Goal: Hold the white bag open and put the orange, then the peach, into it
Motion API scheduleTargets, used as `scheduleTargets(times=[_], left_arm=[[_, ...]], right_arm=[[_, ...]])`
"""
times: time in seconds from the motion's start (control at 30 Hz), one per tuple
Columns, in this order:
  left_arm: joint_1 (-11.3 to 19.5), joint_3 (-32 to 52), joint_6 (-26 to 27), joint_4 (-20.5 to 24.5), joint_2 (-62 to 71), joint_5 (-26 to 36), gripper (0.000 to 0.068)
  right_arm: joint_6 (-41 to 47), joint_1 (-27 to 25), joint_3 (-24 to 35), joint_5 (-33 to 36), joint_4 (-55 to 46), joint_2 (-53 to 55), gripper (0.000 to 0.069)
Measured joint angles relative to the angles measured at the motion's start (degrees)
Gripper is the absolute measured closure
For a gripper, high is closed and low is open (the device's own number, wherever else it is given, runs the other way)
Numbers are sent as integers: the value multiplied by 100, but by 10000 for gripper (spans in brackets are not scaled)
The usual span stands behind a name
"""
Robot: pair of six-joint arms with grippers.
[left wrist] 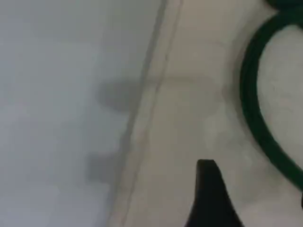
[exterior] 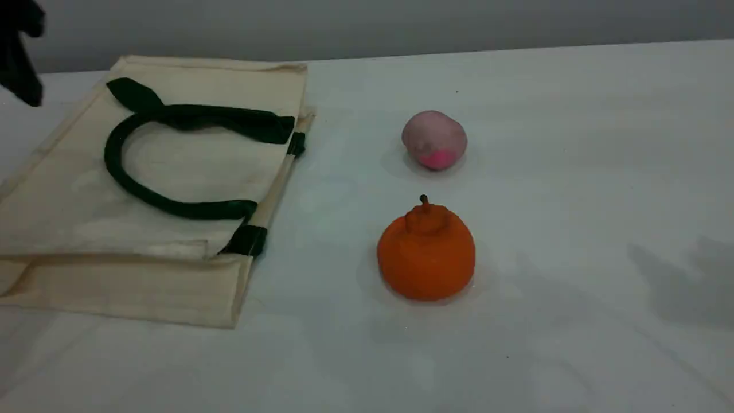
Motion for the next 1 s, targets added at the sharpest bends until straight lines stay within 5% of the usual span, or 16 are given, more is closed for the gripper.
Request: scheduleTargets(times=[0.5,1.0], left_arm=[[0,-1235,113,-237,1830,20,281],[-53,-1358,355,-342,2378,-143,281]], right_arm=[[-150,0,0,-313,131,139,126],[-144,0,0,-427,125,144,126]])
